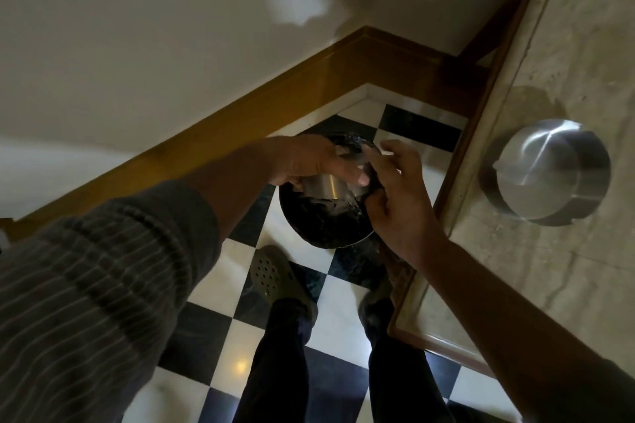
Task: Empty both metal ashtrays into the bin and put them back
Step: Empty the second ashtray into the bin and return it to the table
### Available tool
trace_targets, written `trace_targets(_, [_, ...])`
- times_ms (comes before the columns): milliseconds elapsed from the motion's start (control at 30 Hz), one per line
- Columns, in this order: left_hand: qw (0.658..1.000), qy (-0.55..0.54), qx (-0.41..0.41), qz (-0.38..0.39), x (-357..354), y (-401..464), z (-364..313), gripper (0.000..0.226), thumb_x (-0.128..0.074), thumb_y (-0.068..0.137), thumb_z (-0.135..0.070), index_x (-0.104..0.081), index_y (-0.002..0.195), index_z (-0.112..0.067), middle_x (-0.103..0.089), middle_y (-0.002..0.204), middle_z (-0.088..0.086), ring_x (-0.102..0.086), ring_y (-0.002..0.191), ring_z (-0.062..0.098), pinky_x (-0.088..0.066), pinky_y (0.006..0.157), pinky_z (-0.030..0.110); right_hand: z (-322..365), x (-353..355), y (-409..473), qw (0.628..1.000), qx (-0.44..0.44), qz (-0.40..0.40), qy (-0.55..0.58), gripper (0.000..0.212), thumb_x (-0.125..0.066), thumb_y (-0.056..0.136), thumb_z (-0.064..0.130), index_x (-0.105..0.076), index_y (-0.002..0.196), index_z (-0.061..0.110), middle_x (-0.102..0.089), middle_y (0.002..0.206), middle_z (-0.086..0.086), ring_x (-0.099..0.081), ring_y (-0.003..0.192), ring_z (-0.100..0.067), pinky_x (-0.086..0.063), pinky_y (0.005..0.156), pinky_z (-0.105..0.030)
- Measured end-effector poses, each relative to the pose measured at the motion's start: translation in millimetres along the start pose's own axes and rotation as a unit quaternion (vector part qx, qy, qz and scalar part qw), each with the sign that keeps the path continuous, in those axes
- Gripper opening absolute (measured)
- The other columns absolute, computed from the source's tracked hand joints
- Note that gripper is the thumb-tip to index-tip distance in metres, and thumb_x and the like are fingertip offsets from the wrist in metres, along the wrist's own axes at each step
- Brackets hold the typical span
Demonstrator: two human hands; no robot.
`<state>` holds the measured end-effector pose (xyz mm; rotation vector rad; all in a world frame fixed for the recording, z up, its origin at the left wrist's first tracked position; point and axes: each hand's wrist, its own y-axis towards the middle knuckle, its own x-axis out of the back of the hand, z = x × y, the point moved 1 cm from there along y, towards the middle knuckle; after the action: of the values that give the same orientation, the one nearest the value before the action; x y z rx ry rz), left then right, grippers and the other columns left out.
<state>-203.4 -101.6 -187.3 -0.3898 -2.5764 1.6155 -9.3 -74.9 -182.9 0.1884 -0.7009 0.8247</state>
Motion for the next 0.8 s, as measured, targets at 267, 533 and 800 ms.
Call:
trace_targets(267, [0.851,0.41,-0.218,-0.245,-26,-2,33,0.14,-0.074,0.056,-0.076,-0.021,0.157,0.006,-0.035,0.158,0.022,-0.039,0.139,0.037,-0.037,0.116,0.044,-12,7,-15,0.984,0.029,0.146,-0.1,0.073,-0.044,0.088,0.02,-0.013,0.153,0.007,-0.006,0.161,-0.02,-0.015,0.148,-0.031,-0.041,0.111,-0.041])
trace_targets(533, [0.806,0.422,-0.305,-0.282,-24,11,53,0.138,-0.076,0.055,-0.077,-0.029,0.151,0.01,-0.044,0.148,0.031,-0.049,0.129,0.043,-0.044,0.106,0.048,23,36,-1,0.967,0.16,0.029,-0.194,0.101,-0.06,0.083,0.06,-0.018,0.143,-0.01,-0.011,0.153,-0.036,-0.004,0.147,-0.045,-0.021,0.12,-0.053])
trace_targets(800, [0.78,0.434,-0.327,-0.31,-21,8,41,0.128,-0.075,0.058,-0.075,-0.039,0.146,0.011,-0.051,0.142,0.027,-0.052,0.125,0.039,-0.049,0.101,0.044,4,19,-9,0.877,0.205,0.219,-0.376,0.133,-0.051,0.06,0.091,-0.008,0.151,0.004,-0.004,0.16,-0.022,-0.003,0.149,-0.037,0.0,0.121,-0.047])
